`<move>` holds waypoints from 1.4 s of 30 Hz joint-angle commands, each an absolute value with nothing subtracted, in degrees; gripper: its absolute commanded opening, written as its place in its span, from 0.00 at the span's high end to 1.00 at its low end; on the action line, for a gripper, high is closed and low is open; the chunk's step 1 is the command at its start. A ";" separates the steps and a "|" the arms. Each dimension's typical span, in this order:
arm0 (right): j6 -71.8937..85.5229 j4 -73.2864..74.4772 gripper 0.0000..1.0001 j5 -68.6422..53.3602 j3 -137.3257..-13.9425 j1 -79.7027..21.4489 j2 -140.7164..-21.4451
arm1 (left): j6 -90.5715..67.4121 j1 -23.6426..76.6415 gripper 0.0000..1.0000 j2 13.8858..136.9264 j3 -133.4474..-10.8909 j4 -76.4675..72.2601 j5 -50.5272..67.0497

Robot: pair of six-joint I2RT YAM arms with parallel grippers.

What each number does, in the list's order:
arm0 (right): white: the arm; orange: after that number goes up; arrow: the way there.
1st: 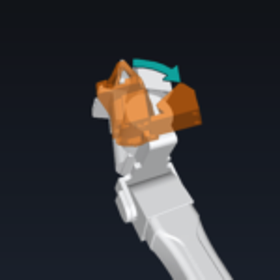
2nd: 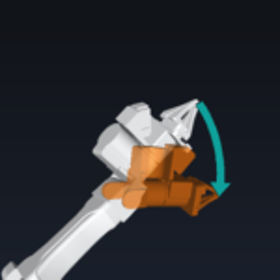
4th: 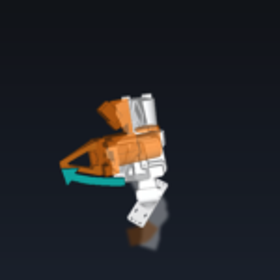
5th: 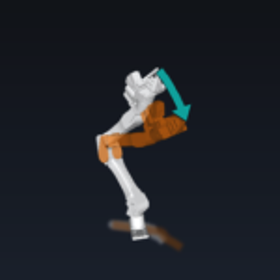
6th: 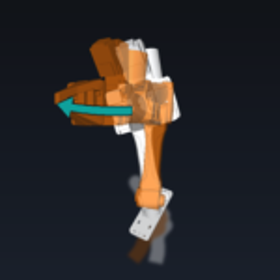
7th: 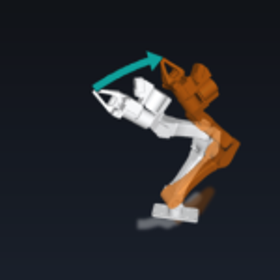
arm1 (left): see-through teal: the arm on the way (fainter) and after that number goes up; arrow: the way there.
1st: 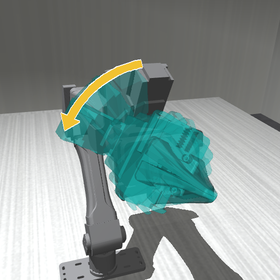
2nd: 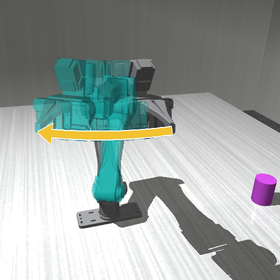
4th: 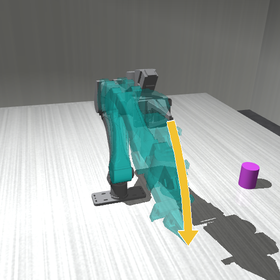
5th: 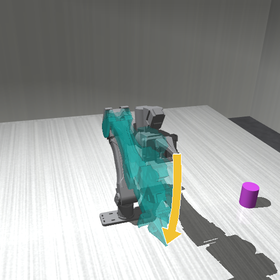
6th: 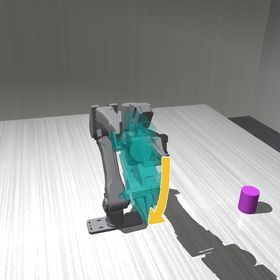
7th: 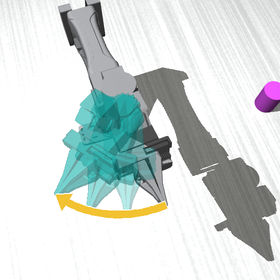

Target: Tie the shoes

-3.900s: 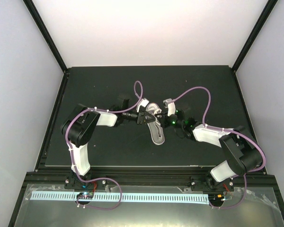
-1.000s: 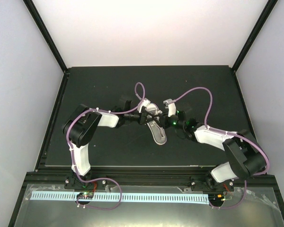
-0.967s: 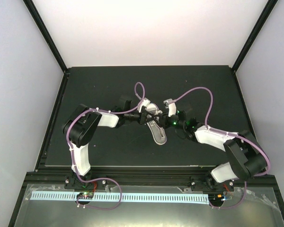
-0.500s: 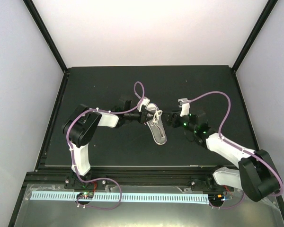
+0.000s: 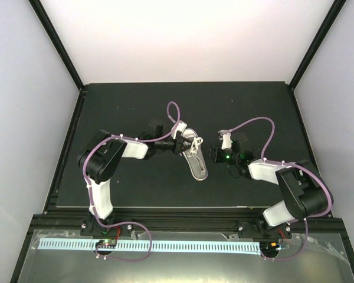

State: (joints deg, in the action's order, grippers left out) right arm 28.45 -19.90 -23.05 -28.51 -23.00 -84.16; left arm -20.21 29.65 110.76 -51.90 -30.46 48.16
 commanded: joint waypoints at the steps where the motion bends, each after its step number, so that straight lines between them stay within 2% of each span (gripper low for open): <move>1: 24.58 -25.22 0.51 -29.40 -31.27 -22.74 -86.51 | -19.57 29.81 0.98 110.85 -52.60 -31.84 48.19; 7: 22.13 -28.26 0.61 -36.48 -33.55 -22.85 -91.20 | -20.42 29.87 0.98 111.17 -52.95 -32.67 48.46; 16: 20.60 -30.06 0.66 -39.85 -34.92 -23.68 -94.19 | -21.92 29.92 0.99 112.09 -53.13 -34.25 48.85; 37: 19.59 -29.08 0.65 -38.94 -37.08 -25.04 -96.73 | -28.08 31.19 0.98 114.06 -52.91 -42.28 49.47; 42: 20.36 -30.54 0.73 -38.69 -36.68 -25.05 -96.51 | -28.30 31.32 0.98 114.43 -52.78 -42.37 49.60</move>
State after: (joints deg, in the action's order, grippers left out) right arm 20.93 -27.92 -39.13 -35.90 -24.73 -96.49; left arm -27.66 30.83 112.68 -52.01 -39.18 48.25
